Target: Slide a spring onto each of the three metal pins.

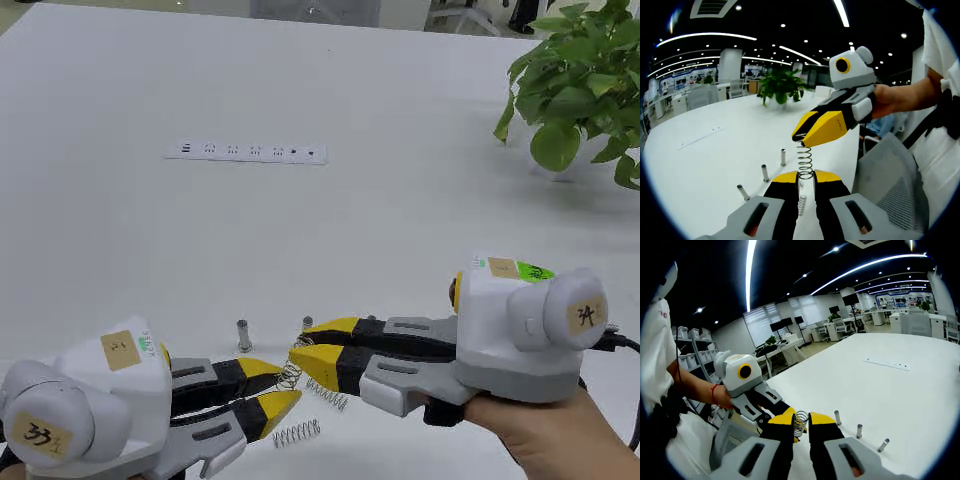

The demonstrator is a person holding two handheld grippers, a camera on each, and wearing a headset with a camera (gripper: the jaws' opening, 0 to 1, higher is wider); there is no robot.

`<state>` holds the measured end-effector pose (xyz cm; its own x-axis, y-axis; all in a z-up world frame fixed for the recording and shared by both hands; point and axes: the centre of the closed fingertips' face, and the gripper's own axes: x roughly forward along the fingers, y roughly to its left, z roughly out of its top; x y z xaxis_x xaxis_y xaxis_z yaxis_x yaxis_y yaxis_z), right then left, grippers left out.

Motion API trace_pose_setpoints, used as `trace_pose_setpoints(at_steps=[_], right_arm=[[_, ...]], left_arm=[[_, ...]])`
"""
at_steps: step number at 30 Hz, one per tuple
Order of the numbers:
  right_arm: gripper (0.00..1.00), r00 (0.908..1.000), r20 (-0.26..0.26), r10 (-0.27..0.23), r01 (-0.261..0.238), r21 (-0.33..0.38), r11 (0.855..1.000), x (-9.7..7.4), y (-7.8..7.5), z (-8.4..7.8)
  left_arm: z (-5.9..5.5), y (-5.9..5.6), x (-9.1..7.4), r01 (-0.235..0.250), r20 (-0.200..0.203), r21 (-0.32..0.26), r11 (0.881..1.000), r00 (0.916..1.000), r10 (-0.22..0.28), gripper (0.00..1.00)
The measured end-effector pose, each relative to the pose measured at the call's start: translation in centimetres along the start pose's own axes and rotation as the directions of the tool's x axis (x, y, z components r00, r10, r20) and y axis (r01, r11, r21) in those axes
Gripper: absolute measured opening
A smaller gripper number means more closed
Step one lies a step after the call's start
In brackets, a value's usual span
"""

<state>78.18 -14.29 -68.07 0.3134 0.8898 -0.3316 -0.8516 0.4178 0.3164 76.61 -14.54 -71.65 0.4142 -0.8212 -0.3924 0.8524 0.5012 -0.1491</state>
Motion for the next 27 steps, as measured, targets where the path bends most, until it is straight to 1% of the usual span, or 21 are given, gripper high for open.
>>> trace_pose_setpoints(at_steps=[4, 10, 14, 19, 21, 23, 27], right_arm=[[0.12, 0.9996, -0.026, -0.004, 0.003, -0.071, 0.997, 0.06, 0.25, -0.17], [0.12, 0.9992, -0.04, -0.007, 0.003, -0.091, 0.996, 0.1, 0.41, -0.24], [0.12, 0.9983, -0.058, -0.004, -0.003, -0.111, 0.994, 0.08, 0.47, -0.36], [0.12, 0.9975, -0.07, -0.001, -0.007, -0.116, 0.993, 0.02, 0.38, -0.4], [0.14, 0.9974, -0.072, -0.002, -0.007, -0.116, 0.993, 0.0, 0.3, -0.34], [0.17, 0.9969, -0.078, 0.002, -0.011, -0.114, 0.993, -0.03, 0.28, -0.36], [0.21, 0.9942, -0.107, 0.017, -0.032, -0.14, 0.99, -0.26, 0.35, -0.4]], left_arm=[[-0.16, 0.02, 0.02, 0.0, -0.005, 0.0, 1.0, 1.0, 0.0, 0.11], [-0.26, -0.1, -0.03, 0.004, -0.005, 0.001, 1.0, 1.0, -0.004, 0.1], [-0.37, -0.16, -0.06, 0.007, -0.007, -0.003, 1.0, 1.0, -0.007, 0.1], [-0.34, -0.29, -0.02, 0.01, -0.004, -0.002, 1.0, 0.9999, -0.01, 0.1], [-0.35, -0.32, 0.0, 0.011, -0.004, -0.001, 1.0, 0.9999, -0.011, 0.1], [-0.32, -0.36, 0.01, 0.012, -0.004, 0.0, 1.0, 0.9999, -0.012, 0.1], [-0.26, -0.4, 0.05, 0.014, -0.003, 0.004, 1.0, 0.9999, -0.014, 0.09]])
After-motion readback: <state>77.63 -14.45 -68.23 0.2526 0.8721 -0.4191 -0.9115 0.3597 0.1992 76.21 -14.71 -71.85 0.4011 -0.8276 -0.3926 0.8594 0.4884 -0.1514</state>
